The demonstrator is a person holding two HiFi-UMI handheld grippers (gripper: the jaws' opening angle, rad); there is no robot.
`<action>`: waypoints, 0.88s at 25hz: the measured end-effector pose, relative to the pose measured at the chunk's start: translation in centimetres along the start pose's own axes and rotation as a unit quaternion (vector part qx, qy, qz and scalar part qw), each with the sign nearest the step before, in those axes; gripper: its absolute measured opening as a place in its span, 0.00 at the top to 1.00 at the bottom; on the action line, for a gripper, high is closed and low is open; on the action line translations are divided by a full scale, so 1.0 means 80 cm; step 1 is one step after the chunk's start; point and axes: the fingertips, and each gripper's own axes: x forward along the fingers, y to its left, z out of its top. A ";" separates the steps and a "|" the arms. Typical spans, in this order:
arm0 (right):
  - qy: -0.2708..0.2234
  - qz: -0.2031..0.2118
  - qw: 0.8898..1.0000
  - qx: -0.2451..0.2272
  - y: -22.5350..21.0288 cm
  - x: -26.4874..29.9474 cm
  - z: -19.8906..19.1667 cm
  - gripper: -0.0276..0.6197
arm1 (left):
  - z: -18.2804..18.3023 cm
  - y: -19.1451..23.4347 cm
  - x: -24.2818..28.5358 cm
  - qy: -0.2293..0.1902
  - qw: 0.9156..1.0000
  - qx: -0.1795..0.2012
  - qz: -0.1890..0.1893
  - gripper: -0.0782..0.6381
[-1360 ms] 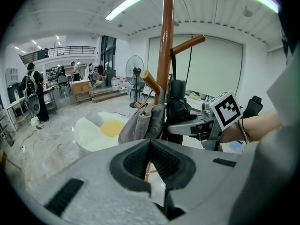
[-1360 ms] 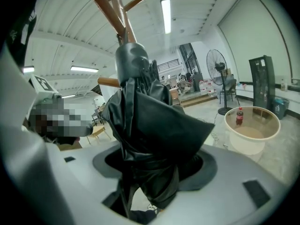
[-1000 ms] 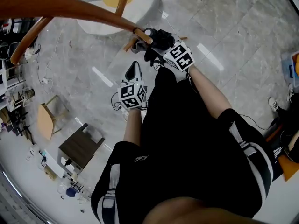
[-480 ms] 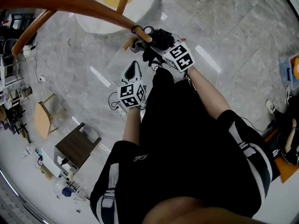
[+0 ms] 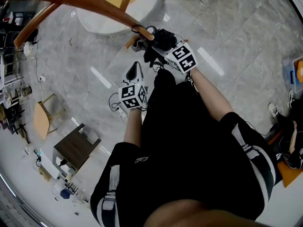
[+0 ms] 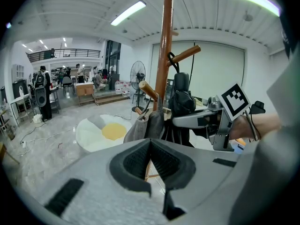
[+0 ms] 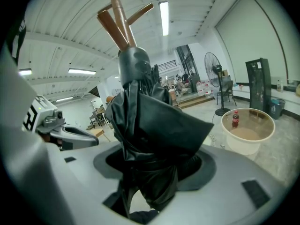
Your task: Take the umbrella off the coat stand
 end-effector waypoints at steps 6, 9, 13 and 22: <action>-0.008 0.000 1.000 0.007 0.001 -0.009 0.007 0.54 | 0.001 -0.004 -0.001 -0.001 1.000 0.000 -0.002 0.89; -0.012 -0.001 1.000 0.007 0.002 -0.015 0.010 0.54 | 0.005 -0.007 -0.001 -0.004 1.000 0.002 -0.004 0.89; -0.018 -0.001 1.000 0.004 0.004 -0.024 0.013 0.54 | 0.004 -0.014 0.001 -0.004 1.000 0.003 -0.007 0.89; -0.026 -0.002 1.000 -0.002 0.003 -0.044 0.016 0.54 | 0.007 -0.032 0.004 -0.008 1.000 0.008 -0.012 0.89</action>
